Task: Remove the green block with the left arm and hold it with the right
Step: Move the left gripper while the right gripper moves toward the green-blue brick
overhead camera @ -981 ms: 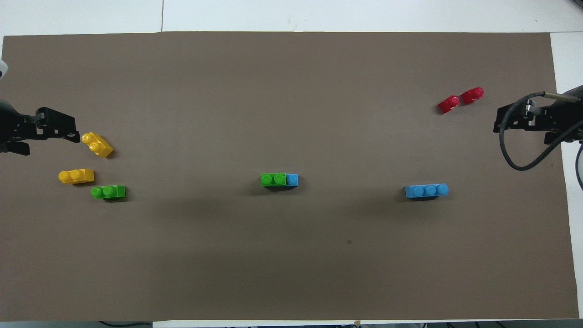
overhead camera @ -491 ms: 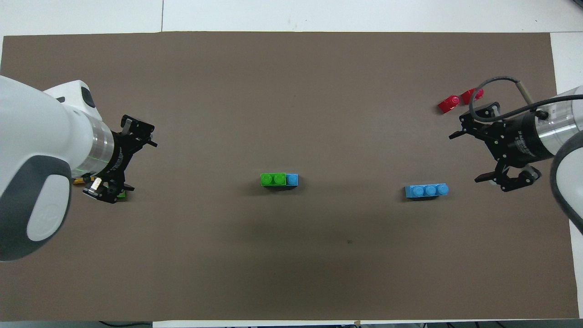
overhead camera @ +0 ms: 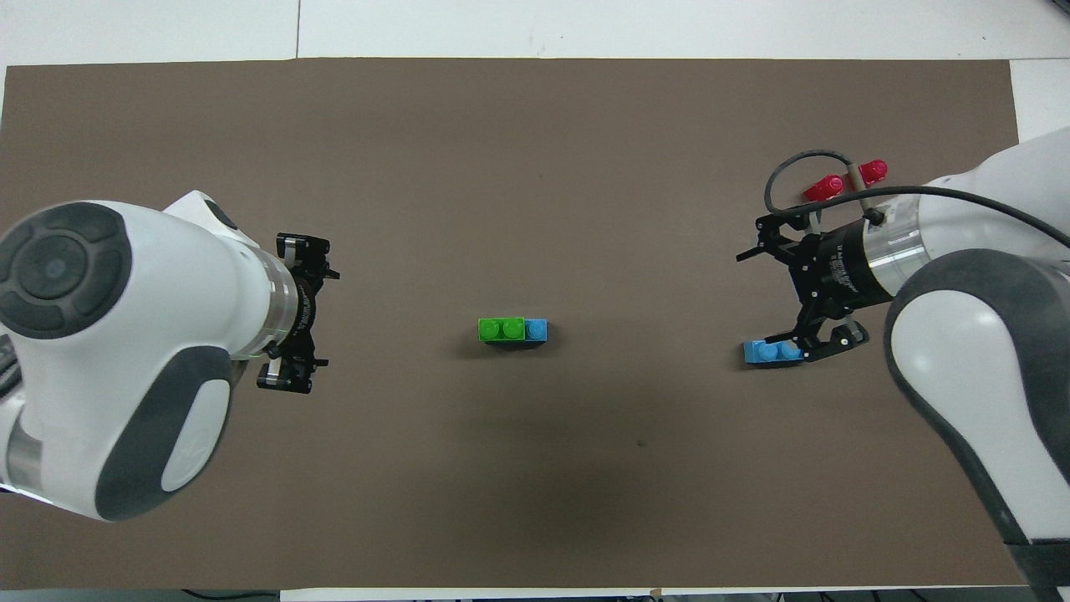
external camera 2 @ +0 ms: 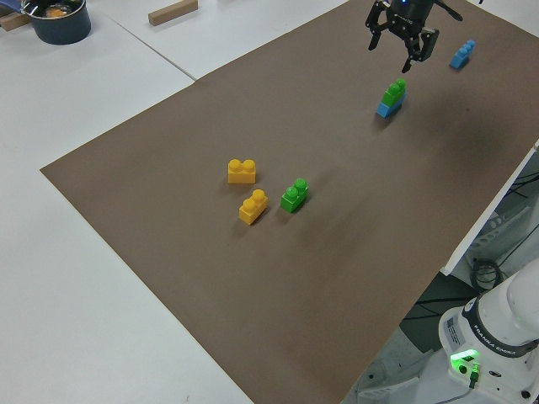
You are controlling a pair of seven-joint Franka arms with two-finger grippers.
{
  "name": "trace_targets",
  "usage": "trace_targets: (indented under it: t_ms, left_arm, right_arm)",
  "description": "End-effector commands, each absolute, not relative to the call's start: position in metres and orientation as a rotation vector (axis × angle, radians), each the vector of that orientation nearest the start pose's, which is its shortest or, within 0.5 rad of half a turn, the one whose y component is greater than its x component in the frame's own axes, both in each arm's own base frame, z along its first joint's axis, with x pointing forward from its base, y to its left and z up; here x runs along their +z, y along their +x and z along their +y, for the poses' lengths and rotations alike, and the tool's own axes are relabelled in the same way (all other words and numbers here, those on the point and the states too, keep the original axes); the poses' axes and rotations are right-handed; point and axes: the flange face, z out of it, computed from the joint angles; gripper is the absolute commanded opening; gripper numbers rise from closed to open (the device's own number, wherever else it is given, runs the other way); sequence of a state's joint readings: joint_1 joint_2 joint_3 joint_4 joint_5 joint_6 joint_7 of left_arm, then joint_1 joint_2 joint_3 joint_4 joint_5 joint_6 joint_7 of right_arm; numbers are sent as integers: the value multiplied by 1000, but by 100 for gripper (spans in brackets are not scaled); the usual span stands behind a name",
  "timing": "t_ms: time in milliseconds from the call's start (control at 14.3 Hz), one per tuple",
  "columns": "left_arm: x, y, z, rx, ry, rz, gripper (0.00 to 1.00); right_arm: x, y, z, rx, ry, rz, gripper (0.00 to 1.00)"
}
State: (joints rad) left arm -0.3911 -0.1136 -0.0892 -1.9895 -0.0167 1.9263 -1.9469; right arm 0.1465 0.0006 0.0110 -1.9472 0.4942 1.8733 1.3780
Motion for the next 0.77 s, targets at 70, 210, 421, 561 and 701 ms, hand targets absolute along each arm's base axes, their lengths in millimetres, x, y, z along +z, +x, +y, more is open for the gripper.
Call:
trace_targets:
  t_ms: [70,210,421,561,701]
  left_arm:
    - [486,468,-283,-8,-2206,-2331,100]
    - [469,466,-306,3,-2120,-2420,100]
    - [449,463,-327,15,-2048,-2486,100]
    - [444,466,-333,14,-2041,-2543,100]
    - [425,473,-338,19,-2035,-2528,100]
  right_arm:
    - [453,534,156,588,-2006,1913,100]
    - [432,528,162,604,-1960,1943,100]
    - [415,523,177,633,-1995,1935,100]
    - [406,520,192,652,-1988,1928,100]
    - [394,516,210,658,-1951,1929,100]
